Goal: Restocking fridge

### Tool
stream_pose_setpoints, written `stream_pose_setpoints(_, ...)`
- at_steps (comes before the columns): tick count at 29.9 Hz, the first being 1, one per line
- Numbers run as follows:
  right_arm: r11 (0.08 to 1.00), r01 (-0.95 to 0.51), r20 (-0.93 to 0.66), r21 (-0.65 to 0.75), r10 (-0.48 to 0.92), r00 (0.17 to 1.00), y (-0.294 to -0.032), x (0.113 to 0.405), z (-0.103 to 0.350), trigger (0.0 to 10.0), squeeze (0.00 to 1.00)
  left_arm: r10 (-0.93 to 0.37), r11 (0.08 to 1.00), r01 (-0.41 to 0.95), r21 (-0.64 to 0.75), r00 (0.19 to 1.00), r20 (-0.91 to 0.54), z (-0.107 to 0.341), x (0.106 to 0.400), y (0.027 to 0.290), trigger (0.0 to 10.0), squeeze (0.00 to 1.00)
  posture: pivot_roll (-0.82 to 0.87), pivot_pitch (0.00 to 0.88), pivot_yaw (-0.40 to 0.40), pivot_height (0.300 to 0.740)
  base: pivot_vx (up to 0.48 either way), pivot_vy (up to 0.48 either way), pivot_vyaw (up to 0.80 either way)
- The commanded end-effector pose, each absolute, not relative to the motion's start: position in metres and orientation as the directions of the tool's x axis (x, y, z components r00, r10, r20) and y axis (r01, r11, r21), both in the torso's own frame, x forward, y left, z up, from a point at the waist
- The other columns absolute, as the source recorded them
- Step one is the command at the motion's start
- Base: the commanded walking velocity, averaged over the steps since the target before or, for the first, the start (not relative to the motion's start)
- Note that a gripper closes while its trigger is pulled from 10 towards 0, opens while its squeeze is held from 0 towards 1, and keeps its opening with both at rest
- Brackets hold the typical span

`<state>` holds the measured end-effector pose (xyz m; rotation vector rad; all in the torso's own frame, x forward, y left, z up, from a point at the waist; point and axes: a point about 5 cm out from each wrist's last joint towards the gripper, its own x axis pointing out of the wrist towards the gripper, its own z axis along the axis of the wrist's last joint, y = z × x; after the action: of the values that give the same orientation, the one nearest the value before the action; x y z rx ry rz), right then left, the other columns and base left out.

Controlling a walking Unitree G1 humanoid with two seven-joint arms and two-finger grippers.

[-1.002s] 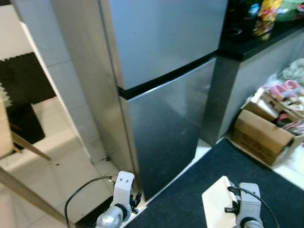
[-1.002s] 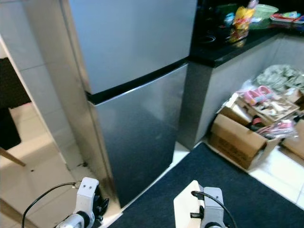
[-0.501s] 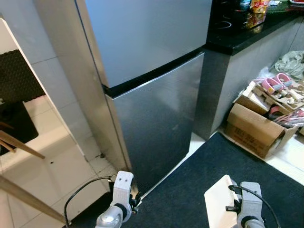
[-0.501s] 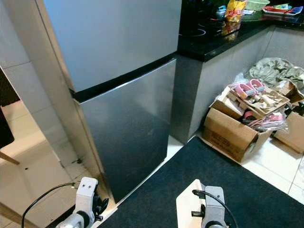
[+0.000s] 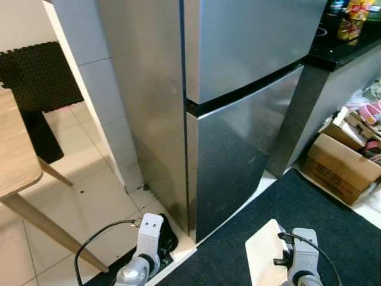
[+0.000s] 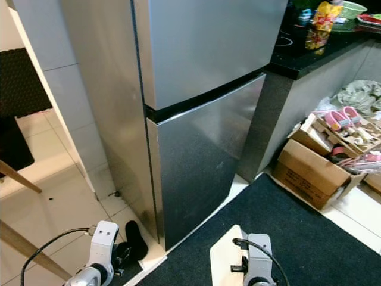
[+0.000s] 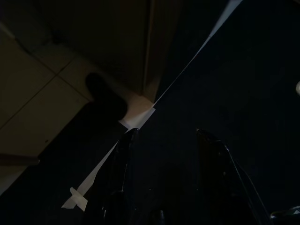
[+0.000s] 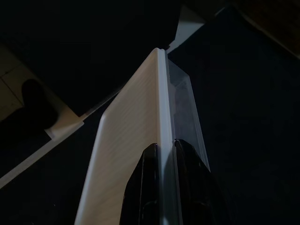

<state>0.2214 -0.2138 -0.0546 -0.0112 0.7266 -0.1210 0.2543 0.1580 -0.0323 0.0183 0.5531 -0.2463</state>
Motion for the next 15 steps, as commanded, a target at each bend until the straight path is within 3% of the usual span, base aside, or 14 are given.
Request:
stream_pose_setpoints(1, 0.989, 0.138, -0.658, -0.054, -0.139, 0.74, -0.2187, 0.2186, -0.055, 10.0, 0.0, -0.24, 0.966, 0.252, -0.048, 0.822, -0.517, -0.0313, 0.2553, 0.1553, 10.0, 0.0, -0.05, 0.018, 0.011, 0.74, 0.0, 0.0, 0.0)
stream_pose_setpoints(15, 0.991, 0.122, -0.658, -0.054, -0.127, 0.743, -0.2174, 0.2201, -0.0544, 10.0, 0.0, -0.199, 0.977, 0.21, -0.036, 0.834, -0.515, -0.0319, 0.2546, 0.1577, 10.0, 0.0, -0.05, 0.011, 0.009, 0.74, 0.018, 0.0, 0.0)
